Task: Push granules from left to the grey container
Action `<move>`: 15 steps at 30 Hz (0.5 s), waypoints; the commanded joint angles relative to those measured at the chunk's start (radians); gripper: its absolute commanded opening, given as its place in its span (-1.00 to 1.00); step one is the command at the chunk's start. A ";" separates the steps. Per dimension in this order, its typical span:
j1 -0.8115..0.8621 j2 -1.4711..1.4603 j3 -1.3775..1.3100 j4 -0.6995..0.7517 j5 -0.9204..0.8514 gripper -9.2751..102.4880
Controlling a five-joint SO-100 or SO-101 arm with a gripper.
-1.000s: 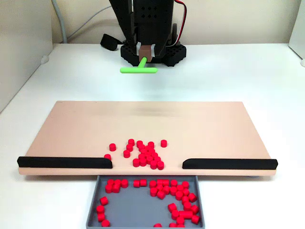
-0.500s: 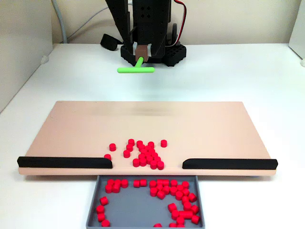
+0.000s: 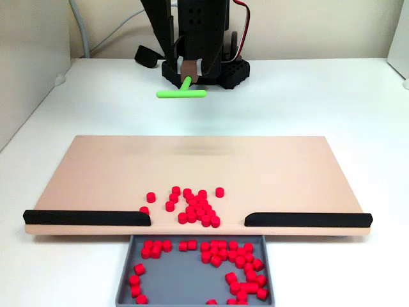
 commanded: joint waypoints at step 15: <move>-0.026 0.008 -0.020 -0.002 0.025 -0.84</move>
